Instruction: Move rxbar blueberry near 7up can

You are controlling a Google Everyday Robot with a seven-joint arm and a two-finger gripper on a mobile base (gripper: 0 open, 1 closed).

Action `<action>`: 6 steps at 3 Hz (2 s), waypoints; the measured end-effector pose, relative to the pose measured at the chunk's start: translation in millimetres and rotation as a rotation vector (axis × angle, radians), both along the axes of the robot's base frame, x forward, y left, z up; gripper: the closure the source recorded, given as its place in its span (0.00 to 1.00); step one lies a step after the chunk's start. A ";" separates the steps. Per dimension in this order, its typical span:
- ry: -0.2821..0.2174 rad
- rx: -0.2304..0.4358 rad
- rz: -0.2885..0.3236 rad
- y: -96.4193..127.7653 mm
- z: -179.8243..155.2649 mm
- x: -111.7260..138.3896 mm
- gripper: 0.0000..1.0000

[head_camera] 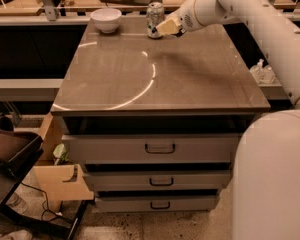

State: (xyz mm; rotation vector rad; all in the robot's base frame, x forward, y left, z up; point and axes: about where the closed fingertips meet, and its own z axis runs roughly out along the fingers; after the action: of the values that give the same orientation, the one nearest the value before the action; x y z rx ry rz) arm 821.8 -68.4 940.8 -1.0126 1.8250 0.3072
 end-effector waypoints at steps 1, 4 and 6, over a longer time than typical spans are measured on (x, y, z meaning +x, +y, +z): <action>0.025 -0.029 -0.069 -22.6 -22.5 27.6 1.00; 0.058 -0.058 -0.216 -57.9 -67.1 68.1 0.82; 0.066 -0.059 -0.210 -53.1 -73.5 69.3 0.36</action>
Offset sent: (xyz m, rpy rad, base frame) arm 0.0796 -0.0760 -0.0642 -0.0726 0.0569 -0.2638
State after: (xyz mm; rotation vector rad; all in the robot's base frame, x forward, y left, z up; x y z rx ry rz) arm 891.2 -121.5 867.3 -0.8497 1.9911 0.1611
